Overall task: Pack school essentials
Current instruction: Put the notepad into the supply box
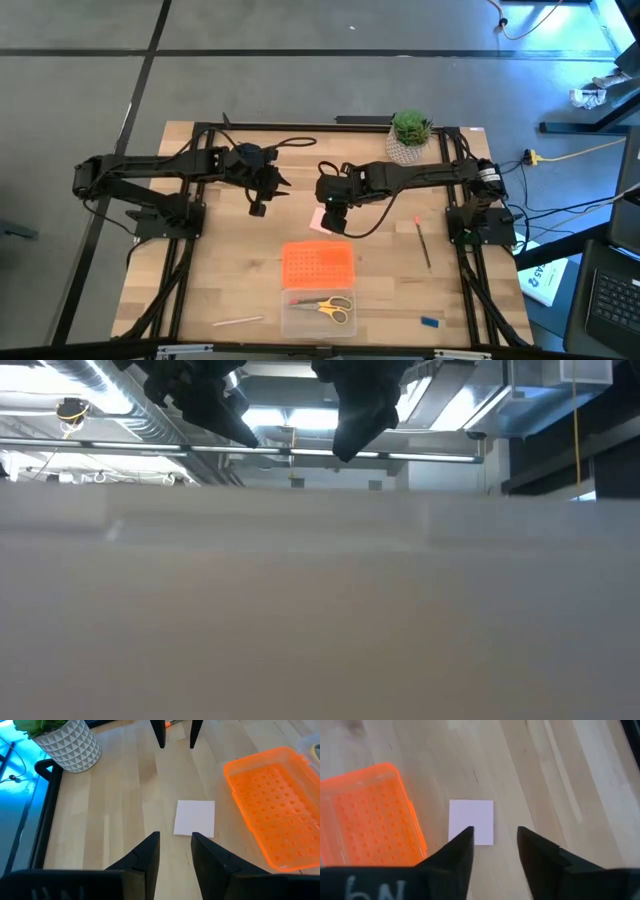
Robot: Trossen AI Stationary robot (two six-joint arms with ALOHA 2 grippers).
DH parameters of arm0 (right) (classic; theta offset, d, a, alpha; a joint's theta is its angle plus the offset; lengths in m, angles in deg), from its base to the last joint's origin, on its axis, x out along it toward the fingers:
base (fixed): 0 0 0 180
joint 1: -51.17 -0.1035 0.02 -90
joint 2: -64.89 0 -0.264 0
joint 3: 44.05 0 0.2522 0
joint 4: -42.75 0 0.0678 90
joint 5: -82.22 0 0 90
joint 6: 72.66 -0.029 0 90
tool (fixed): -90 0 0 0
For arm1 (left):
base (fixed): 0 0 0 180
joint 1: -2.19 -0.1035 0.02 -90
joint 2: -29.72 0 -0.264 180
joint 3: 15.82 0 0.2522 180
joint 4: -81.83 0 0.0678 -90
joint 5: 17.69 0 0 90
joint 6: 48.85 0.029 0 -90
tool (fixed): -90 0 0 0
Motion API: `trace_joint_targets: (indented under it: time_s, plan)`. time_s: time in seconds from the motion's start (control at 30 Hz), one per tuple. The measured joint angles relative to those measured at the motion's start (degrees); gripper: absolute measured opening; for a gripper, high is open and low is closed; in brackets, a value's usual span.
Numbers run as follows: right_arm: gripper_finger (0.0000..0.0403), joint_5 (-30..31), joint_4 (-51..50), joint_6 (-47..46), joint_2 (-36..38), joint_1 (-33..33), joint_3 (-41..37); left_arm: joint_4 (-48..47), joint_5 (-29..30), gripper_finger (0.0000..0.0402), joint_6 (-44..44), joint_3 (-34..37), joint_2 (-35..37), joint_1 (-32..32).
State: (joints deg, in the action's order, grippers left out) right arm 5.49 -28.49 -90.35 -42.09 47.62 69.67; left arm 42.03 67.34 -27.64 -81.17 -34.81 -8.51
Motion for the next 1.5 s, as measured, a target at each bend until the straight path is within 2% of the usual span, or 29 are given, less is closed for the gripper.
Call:
trace_joint_targets:
  time_s: [0.13,0.37,0.43,0.83,1.0,1.5]
  plan:
    - [0.0225,0.0,-0.4,0.0,0.0,0.0,0.0,0.0,0.0,0.0104,0.0,0.0,0.0,0.0]
    - [0.0368,0.0,-0.4,0.1,0.0,0.1,0.0,0.0,0.0,0.0104,0.0,0.0,0.0,0.0]
    - [0.0391,0.1,-0.3,0.1,0.0,0.3,0.0,0.0,0.0,0.0104,0.0,0.0,0.0,0.0]
    - [0.0383,-0.9,1.7,1.8,0.0,0.6,0.0,0.0,0.0,0.0104,0.0,0.0,0.0,0.0]
    - [0.0383,2.1,1.8,2.8,-0.7,-0.2,0.0,0.0,0.0,0.0104,0.0,0.0,0.0,0.0]
    - [0.0383,1.1,5.6,4.8,-9.4,0.5,0.0,0.0,0.0,0.0104,0.0,0.0,0.0,0.0]
